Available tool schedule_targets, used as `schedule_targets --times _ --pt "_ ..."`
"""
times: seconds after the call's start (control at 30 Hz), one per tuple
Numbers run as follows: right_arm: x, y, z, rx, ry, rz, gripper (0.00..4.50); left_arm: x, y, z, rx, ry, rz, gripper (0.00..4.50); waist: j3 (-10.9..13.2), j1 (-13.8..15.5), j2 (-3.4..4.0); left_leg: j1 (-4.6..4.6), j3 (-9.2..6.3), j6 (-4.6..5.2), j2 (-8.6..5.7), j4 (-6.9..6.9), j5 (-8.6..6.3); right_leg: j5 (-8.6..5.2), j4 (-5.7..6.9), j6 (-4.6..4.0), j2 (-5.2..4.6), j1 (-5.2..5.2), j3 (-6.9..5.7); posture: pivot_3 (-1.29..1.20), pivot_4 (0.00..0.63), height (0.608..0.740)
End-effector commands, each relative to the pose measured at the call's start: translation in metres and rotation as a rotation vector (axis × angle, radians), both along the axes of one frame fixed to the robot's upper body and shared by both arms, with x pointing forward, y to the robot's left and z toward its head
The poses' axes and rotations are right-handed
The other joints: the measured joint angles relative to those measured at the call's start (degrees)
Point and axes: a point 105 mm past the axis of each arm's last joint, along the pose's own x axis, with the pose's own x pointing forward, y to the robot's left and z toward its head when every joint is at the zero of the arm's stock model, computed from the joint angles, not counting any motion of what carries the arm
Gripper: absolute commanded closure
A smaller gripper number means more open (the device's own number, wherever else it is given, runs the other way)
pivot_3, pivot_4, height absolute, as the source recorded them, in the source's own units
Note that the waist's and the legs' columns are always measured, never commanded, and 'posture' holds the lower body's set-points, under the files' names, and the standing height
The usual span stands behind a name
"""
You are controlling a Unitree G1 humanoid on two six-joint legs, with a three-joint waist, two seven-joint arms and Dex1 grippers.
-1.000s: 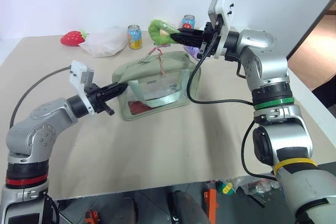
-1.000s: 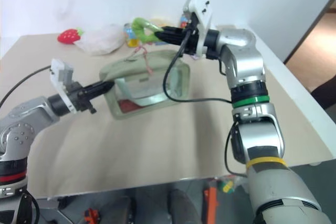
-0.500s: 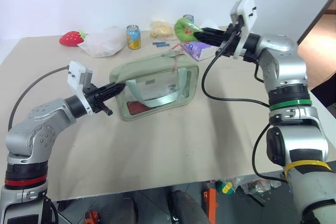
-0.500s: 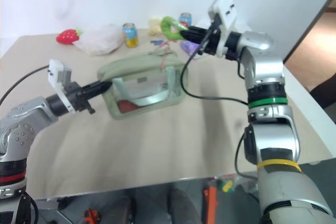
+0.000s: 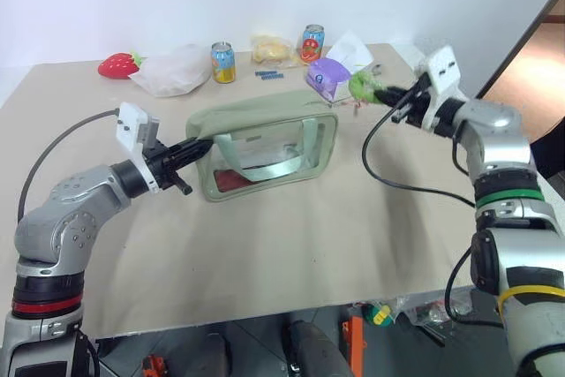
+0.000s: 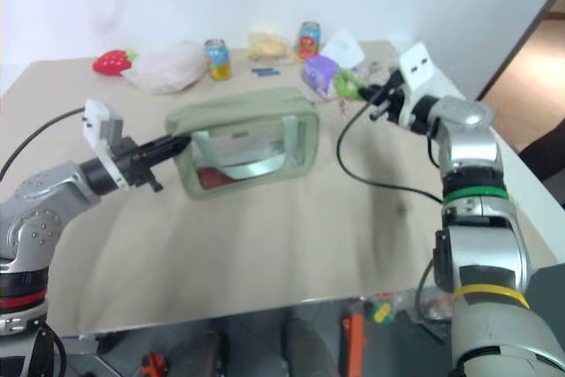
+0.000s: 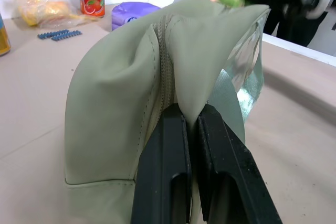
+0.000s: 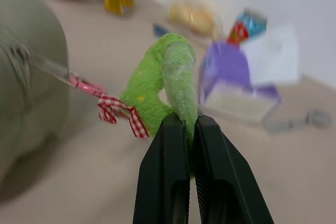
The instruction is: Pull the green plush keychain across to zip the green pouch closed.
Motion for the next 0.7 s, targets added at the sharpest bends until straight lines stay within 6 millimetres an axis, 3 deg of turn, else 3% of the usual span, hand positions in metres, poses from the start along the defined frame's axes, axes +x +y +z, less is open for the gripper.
schedule_targets --times 0.03,0.2,0.37,0.43,0.47,0.57,0.7 --pt "0.001 0.004 -0.029 -0.047 0.015 -0.045 4.42 -0.003 -0.001 0.017 0.003 -0.088 0.012 4.5 0.0 -0.01 -0.01 0.01 0.0 0.0 0.0 0.0 0.0 0.01 0.0 0.02 0.0 0.01 0.01 0.0 0.15 0.74" --pt "-0.003 0.023 -0.09 -0.11 0.106 -0.053 4.42 -0.002 -0.002 0.019 0.005 -0.098 0.014 4.5 0.0 -0.02 -0.01 0.03 0.0 -0.03 0.0 0.03 0.02 0.04 0.01 0.06 0.01 0.03 0.01 0.0 0.15 0.74" --pt "-0.004 0.033 -0.108 -0.083 0.122 -0.076 4.42 -0.001 -0.004 0.018 0.004 -0.098 0.016 4.5 -0.12 -0.1 -0.19 0.16 0.04 -0.03 0.0 0.08 0.02 0.09 0.0 0.14 0.01 0.14 0.06 0.0 0.15 0.74" --pt "-0.001 0.036 -0.096 0.029 0.116 -0.081 4.42 0.0 -0.004 0.017 0.013 -0.102 0.023 4.5 -0.12 -0.15 -0.19 0.23 0.04 -0.03 0.0 0.09 0.03 0.12 0.01 0.14 0.02 0.19 0.08 0.0 0.15 0.74" --pt "0.001 0.036 -0.085 0.089 0.1 -0.085 4.12 0.0 -0.002 0.017 0.007 -0.101 0.031 4.5 -0.12 -0.15 -0.19 0.25 0.04 -0.03 0.01 0.09 0.04 0.14 0.01 0.14 0.04 0.2 0.09 0.0 0.15 0.74" --pt "-0.002 0.044 -0.036 0.21 0.014 -0.005 3.18 0.0 -0.004 0.015 0.01 -0.092 0.013 3.4 -0.11 -0.15 -0.18 0.21 0.03 -0.01 0.01 0.1 0.07 0.18 0.01 0.14 0.06 0.17 0.09 0.0 0.15 0.74" --pt "-0.023 0.047 0.003 0.255 -0.037 0.093 1.87 -0.003 -0.003 0.02 -0.007 -0.096 -0.006 2.09 -0.1 -0.03 -0.17 0.1 0.0 -0.01 0.02 0.08 0.07 0.17 0.01 0.14 0.06 0.09 0.06 0.0 0.15 0.74"
